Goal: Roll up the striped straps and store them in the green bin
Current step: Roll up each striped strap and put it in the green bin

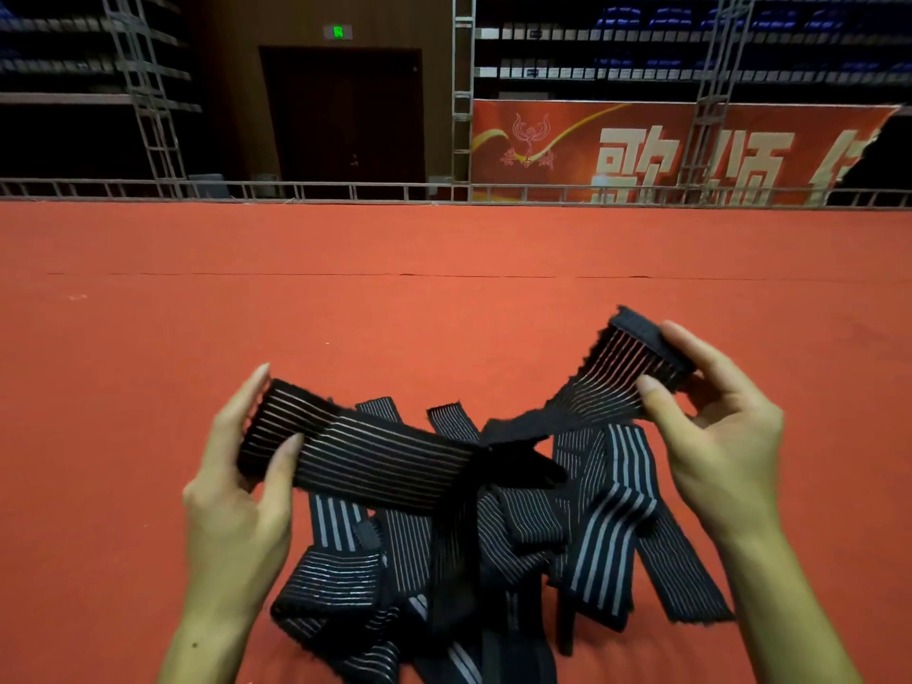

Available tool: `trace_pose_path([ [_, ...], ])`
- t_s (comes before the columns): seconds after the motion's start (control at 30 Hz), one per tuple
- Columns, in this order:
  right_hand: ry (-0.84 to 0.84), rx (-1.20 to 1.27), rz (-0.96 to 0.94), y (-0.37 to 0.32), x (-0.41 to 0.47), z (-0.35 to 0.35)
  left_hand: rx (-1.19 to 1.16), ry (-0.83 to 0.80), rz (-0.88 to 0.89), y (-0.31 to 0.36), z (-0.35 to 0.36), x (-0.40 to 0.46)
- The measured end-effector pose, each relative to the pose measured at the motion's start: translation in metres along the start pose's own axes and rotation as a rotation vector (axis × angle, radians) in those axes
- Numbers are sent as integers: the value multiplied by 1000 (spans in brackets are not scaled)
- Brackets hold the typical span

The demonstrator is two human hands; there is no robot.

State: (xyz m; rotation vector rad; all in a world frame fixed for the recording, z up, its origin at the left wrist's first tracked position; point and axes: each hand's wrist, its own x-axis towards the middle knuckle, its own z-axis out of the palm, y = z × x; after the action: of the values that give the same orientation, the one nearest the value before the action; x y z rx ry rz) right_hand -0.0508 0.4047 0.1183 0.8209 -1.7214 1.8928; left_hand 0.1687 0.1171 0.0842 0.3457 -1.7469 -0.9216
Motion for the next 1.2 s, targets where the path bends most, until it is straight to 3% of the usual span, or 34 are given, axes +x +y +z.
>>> trace_pose_path([
  [0.13, 35, -20, 27, 12, 0, -9, 28, 78, 2, -1, -11, 1],
  [0.3, -17, -7, 48, 10, -6, 5, 15, 8, 4, 4, -15, 3],
  [0.77, -494, 58, 74, -17, -43, 77, -402, -330, -169, 39, 39, 4],
  [1.2, -508, 164, 168, -31, -47, 84, -501, -362, -183, 56, 45, 5],
])
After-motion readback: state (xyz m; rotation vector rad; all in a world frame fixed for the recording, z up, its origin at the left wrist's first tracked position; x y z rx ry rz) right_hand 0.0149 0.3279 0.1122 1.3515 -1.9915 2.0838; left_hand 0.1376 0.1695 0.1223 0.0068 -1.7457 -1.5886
